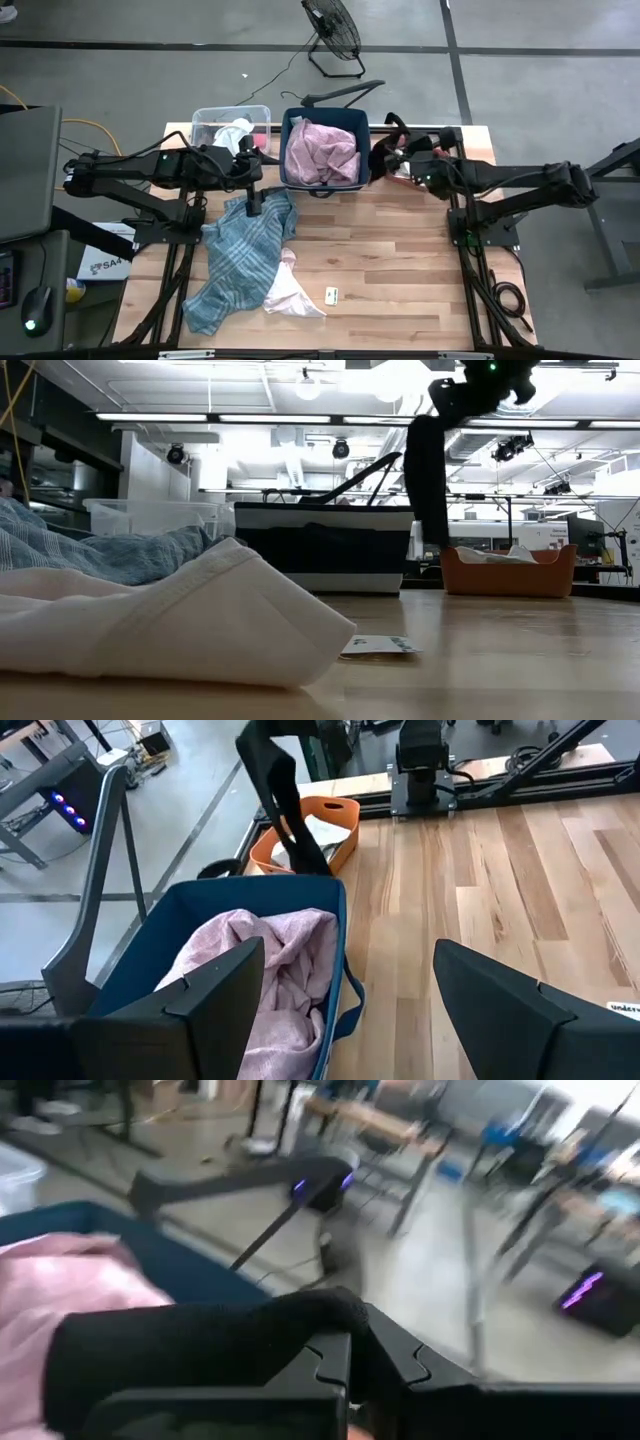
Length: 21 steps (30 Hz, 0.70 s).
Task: Pick & Place Cloths
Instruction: Put the black sock into the orange bin
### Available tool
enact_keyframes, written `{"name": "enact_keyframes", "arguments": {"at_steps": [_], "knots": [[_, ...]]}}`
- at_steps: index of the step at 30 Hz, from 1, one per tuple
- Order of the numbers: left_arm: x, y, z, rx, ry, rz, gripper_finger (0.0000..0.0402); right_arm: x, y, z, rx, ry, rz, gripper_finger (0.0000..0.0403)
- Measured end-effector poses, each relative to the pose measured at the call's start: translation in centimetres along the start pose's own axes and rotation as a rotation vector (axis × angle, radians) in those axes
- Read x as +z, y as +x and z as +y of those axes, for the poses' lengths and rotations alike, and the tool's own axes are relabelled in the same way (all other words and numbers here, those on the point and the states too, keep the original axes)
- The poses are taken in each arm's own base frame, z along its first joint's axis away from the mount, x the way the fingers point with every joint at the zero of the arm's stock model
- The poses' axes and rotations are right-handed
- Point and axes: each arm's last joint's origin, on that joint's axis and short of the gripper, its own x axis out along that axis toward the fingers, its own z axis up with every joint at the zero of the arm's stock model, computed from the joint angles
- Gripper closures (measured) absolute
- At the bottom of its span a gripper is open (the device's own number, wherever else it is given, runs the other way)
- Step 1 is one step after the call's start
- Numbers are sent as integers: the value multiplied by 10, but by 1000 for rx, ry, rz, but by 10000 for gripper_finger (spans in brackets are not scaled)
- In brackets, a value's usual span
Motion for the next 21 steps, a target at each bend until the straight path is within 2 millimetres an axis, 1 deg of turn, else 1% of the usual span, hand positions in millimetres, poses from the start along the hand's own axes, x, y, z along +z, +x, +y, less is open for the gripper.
{"name": "enact_keyframes", "arguments": {"at_steps": [4, 7, 11, 15, 18, 21], "knots": [[0, 0, 0, 0, -3, 2, 117, -5, 9, -16, 113, 93, 103, 398], [0, 0, 0, 0, -5, 3, 117, -5, 11, -30, 169, 150, 156, 398], [0, 0, 0, 0, -7, 2, 117, -7, 6, -48, 163, 192, 185, 399], [0, 0, 0, 0, -7, 2, 117, -5, -3, -65, 153, 216, 163, 399], [0, 0, 0, -1, -7, 2, 117, -2, -8, -76, 103, 201, 119, 399], [0, 0, 0, -1, -7, 2, 117, -1, -11, -82, 35, 166, 87, 399]]}}
